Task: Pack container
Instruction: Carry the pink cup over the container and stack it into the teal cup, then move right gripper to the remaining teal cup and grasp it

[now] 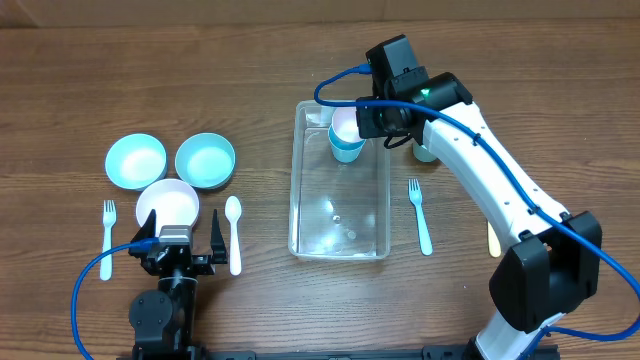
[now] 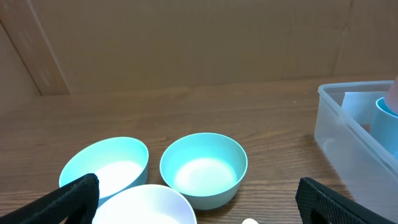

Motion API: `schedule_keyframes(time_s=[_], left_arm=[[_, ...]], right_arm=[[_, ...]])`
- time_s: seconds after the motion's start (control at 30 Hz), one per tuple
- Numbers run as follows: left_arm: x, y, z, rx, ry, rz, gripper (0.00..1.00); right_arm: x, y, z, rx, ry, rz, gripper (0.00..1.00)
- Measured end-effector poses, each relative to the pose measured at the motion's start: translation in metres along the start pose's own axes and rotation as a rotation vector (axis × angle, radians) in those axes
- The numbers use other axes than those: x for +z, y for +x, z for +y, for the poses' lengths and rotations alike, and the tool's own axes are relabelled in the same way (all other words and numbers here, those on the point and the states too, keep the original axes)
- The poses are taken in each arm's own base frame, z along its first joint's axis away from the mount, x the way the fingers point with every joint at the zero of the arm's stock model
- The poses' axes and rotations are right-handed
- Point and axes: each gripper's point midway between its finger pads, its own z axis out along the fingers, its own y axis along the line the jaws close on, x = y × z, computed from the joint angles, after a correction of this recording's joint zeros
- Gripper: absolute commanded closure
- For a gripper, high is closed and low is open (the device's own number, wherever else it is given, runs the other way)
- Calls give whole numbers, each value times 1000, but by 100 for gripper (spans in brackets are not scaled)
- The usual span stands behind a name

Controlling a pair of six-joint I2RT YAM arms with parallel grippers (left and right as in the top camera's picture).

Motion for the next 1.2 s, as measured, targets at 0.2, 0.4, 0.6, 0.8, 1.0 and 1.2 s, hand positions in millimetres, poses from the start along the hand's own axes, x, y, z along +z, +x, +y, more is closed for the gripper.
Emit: schedule_keyframes(time_s=[0.2,0.4,0.6,0.8,1.0,1.2], left_arm=[[0,0,0,0,0,0,0],[0,0,0,0,0,0,0],[0,0,0,0,0,0,0],[0,0,0,0,0,0,0],[0,0,0,0,0,0,0],[0,0,0,0,0,0,0]], right_arm=[[0,-1,1,-3,-7,-4,36],[0,-3,2,1,-9,-10,37],[-14,2,-13,70,25,40,43],[-40,-3,-106,305,125,75,47],[-20,15,-154,410,159,105,47],[13,38,-156,412,153,135,48]])
